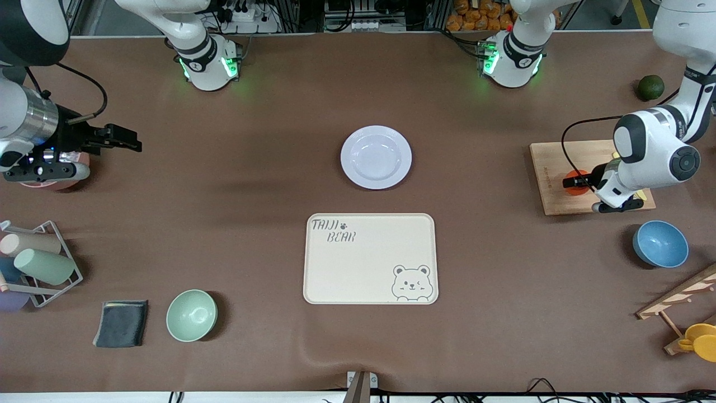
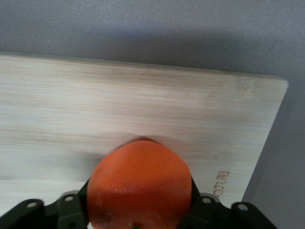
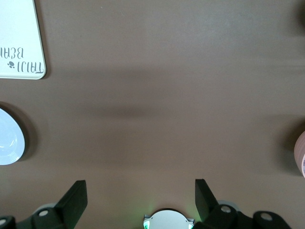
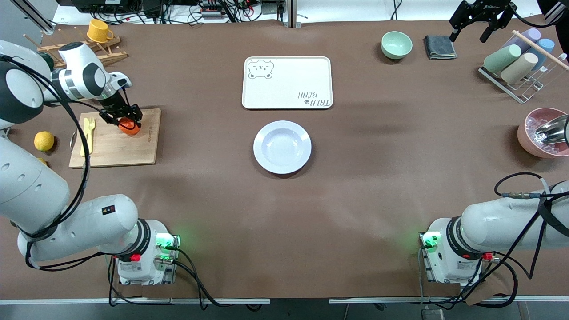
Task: Place orange and plate with both arms
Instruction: 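Carry the orange with the left gripper over the white plate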
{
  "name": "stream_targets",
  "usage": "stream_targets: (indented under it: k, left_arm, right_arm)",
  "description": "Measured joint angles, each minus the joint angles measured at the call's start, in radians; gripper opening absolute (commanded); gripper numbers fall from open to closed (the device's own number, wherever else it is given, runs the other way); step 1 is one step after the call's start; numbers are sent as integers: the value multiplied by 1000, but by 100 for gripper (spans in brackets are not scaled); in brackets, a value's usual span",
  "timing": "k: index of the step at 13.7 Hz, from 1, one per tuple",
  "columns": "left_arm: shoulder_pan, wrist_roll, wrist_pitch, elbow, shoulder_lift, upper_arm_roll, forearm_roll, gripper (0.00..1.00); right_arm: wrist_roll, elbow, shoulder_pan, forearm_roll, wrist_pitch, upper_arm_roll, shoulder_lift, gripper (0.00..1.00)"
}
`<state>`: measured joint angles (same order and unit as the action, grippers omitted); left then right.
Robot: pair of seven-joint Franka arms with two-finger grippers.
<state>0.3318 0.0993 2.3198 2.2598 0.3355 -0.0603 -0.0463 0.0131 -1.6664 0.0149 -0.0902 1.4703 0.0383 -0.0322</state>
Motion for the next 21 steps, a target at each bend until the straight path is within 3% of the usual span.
stream_targets:
  k: [3,6,9,13,18,21]
  left_arm:
    - [-3,0,-51,-30,0,-39,0,0]
    - [-5,0,-260,-145,-21,-132,3,0]
    - [-9,-95,-413,-275,-41,-288,17,2]
    - [-41,-296,-428,-329,-30,-478,80,1]
    - [-315,-733,-425,-368,38,-509,96,1]
    - [-457,-977,-354,-384,111,-509,96,1]
  right_arm:
    - [0,-1,0,-1,0,0,0,100]
    - [0,-3,-1,-4,0,0,0,100]
    - [0,-5,-6,-25,0,0,0,100]
    - [0,-7,-10,-28,7,0,0,100]
    - [0,-25,-13,-30,15,0,0,100]
    - [0,-37,-14,-63,18,1,0,100]
